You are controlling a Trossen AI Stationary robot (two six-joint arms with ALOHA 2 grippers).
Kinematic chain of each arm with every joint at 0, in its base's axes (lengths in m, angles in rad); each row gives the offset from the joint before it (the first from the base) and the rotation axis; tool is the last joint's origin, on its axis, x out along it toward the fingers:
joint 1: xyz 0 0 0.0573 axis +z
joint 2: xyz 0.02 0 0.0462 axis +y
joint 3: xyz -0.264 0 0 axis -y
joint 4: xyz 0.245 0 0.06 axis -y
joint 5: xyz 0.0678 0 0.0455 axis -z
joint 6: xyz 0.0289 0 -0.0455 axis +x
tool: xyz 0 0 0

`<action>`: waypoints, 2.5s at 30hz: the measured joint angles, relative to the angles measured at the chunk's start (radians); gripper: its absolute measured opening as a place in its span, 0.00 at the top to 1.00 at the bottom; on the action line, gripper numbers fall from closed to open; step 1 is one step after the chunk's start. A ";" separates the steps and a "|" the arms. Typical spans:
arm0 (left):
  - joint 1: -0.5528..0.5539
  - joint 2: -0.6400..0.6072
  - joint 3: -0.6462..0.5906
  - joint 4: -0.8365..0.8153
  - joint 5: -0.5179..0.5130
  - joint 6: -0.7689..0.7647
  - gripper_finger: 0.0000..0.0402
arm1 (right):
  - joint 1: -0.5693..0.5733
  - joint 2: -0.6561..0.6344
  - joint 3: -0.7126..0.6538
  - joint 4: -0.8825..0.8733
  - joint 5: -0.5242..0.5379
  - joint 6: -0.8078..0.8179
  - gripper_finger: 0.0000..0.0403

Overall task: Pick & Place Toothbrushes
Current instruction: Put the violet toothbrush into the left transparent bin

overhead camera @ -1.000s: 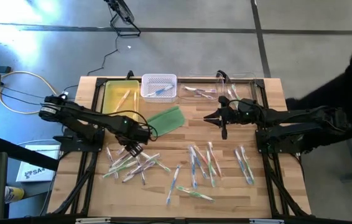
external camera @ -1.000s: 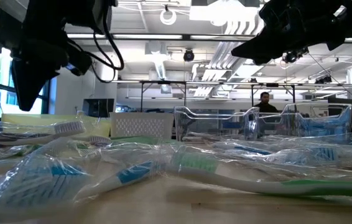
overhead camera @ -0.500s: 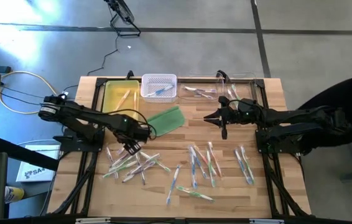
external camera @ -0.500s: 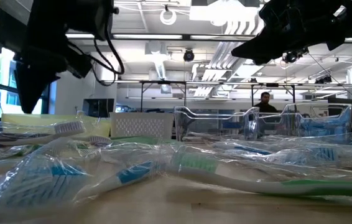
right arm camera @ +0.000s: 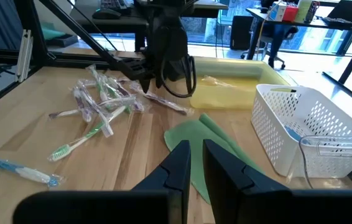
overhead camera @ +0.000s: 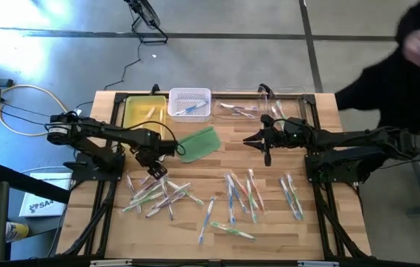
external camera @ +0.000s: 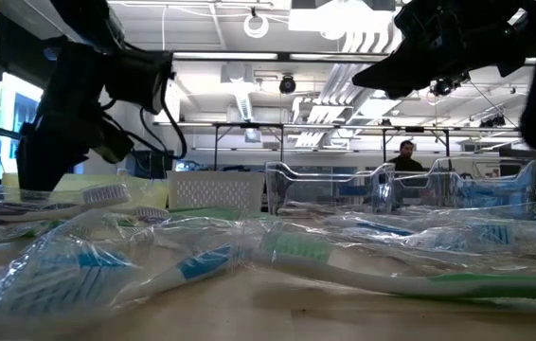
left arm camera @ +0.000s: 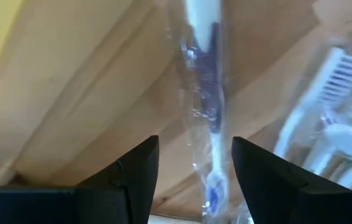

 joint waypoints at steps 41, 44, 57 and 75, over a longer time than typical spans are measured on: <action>-0.001 0.005 -0.035 0.114 -0.004 -0.099 0.97 | 0.000 0.000 0.001 0.000 0.000 0.000 0.91; -0.002 0.004 0.016 0.094 -0.005 -0.053 0.97 | 0.000 0.000 0.001 0.000 0.000 0.000 0.91; -0.001 0.002 0.280 0.031 -0.077 0.224 0.97 | 0.000 0.000 0.001 0.000 0.000 0.000 0.91; 0.042 0.001 0.646 0.303 -0.156 0.762 0.97 | 0.000 0.000 0.001 0.213 -0.013 0.065 0.91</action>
